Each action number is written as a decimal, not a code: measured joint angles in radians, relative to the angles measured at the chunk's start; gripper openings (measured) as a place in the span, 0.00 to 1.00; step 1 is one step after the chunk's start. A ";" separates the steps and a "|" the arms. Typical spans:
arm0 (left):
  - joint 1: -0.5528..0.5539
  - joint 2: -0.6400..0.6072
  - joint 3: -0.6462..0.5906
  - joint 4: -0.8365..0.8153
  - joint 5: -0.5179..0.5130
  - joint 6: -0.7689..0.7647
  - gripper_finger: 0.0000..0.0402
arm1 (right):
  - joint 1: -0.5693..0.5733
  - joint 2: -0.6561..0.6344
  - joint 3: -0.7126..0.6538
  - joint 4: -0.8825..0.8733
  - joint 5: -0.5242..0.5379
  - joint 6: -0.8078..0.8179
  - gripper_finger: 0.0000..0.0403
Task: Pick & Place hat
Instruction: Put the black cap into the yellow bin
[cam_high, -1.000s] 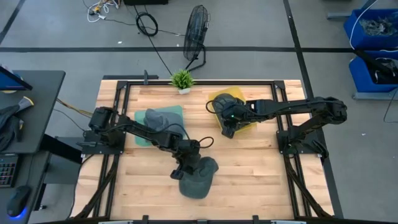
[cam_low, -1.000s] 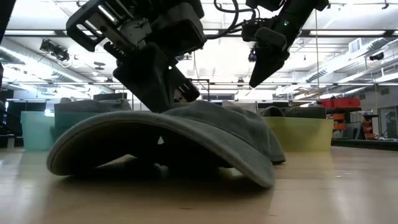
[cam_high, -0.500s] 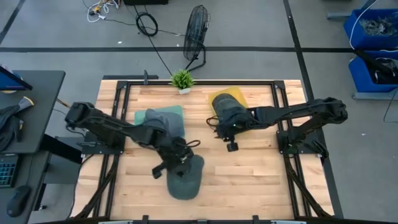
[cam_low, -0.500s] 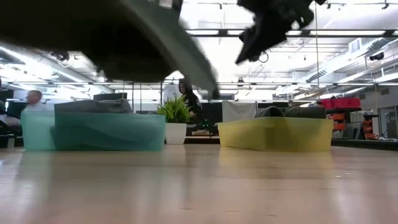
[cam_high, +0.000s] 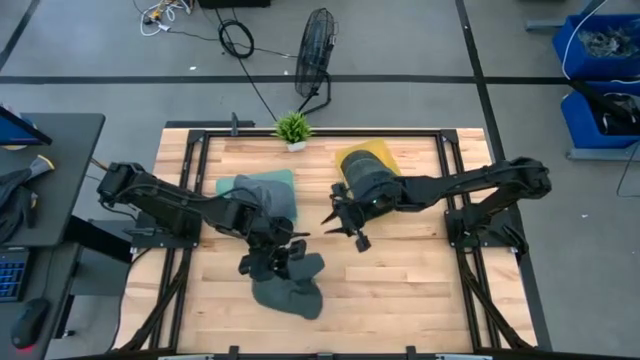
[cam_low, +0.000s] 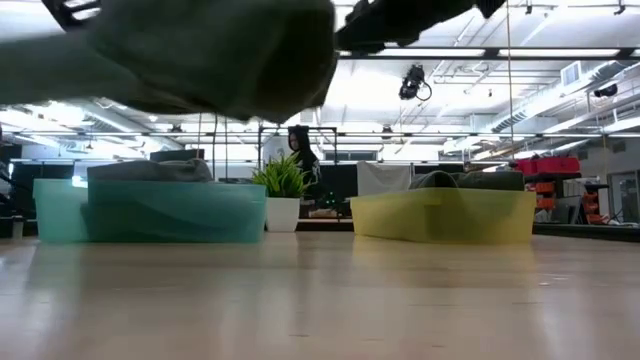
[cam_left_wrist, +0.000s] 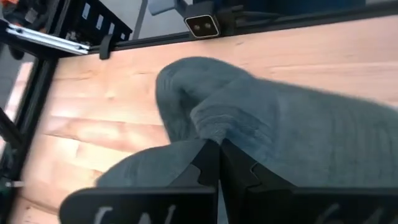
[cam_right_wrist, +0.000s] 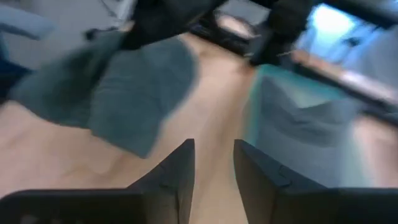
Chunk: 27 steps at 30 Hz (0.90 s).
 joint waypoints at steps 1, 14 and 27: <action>0.003 0.000 0.000 0.003 0.000 0.015 0.01 | 0.000 0.021 0.000 0.023 -0.020 0.026 0.28; 0.008 0.000 -0.001 -0.049 -0.007 -0.013 0.01 | 0.016 0.189 -0.001 0.201 -0.056 0.111 0.41; 0.012 0.001 -0.002 -0.015 -0.013 0.046 0.01 | 0.040 0.282 0.000 0.413 -0.214 0.211 0.58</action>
